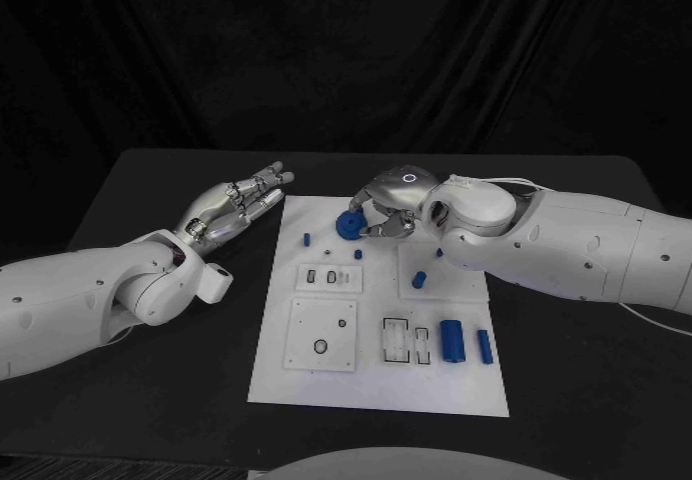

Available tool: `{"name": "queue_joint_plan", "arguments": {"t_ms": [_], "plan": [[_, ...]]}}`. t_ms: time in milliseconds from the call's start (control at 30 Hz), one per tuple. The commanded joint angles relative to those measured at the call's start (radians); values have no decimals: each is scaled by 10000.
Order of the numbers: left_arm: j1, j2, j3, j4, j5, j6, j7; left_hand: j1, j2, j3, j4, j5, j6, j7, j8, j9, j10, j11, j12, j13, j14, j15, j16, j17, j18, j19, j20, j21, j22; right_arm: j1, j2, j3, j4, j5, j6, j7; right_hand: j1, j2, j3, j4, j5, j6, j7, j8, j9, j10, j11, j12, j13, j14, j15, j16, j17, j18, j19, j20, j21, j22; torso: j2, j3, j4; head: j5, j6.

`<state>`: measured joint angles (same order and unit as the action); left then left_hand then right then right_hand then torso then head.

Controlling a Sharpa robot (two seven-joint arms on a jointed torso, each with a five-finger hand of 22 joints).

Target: Assemble the parts on the task board

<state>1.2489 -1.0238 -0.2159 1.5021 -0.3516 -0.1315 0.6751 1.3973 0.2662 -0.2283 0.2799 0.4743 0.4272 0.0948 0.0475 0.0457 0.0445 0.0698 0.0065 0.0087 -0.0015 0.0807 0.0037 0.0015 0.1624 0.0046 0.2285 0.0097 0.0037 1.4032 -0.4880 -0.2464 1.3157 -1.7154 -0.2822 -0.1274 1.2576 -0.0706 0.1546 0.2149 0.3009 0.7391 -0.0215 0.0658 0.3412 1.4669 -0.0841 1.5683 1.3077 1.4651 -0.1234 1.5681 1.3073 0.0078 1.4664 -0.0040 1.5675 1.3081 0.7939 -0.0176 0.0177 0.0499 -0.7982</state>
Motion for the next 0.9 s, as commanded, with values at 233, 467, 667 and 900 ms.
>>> {"name": "queue_joint_plan", "arguments": {"t_ms": [233,467,667,900], "plan": [[16,33,10,-3,12,121,435,117,24,99,-9,81,15,77,56,16,-1,60,30,12,15,51,-37,-15,182,24,81,-31,10,-45,38,6,-75,-64,546,-15,-74,111,17,-46,-94,340,-75,78,-213,1039,-112,25,2630,1057,-159,27,2635,-78,1044,-165,33,2627,2,-4,15,-18,-31],[16,21,10,-1,12,124,440,144,32,123,-27,131,26,80,60,18,-1,64,30,12,15,56,-37,-15,182,23,84,-32,10,-53,-27,6,-94,-64,430,-50,-123,123,51,-34,-87,1111,119,218,-460,1039,-8,25,2630,1057,-100,27,2635,-78,1044,-141,33,2627,9,-12,12,-2,-7],[16,-4,10,-3,12,125,439,159,36,138,-37,173,27,82,61,18,4,66,31,13,15,57,-37,-15,183,24,86,-31,10,-55,-153,6,-71,-64,-75,2,-92,135,88,-87,-93,1956,348,490,-452,1039,180,25,2630,1057,56,27,2635,-78,1044,-6,33,2627,9,-10,13,29,26],[16,-50,10,5,12,125,434,169,37,147,-44,197,33,85,62,19,2,68,31,12,15,60,-37,-15,183,25,87,-30,11,-47,-479,6,117,-64,-703,38,-65,147,82,-138,-185,2326,421,651,-370,1039,247,25,2630,1057,122,27,2635,-78,1044,58,33,2627,4,-9,6,81,70]]}}
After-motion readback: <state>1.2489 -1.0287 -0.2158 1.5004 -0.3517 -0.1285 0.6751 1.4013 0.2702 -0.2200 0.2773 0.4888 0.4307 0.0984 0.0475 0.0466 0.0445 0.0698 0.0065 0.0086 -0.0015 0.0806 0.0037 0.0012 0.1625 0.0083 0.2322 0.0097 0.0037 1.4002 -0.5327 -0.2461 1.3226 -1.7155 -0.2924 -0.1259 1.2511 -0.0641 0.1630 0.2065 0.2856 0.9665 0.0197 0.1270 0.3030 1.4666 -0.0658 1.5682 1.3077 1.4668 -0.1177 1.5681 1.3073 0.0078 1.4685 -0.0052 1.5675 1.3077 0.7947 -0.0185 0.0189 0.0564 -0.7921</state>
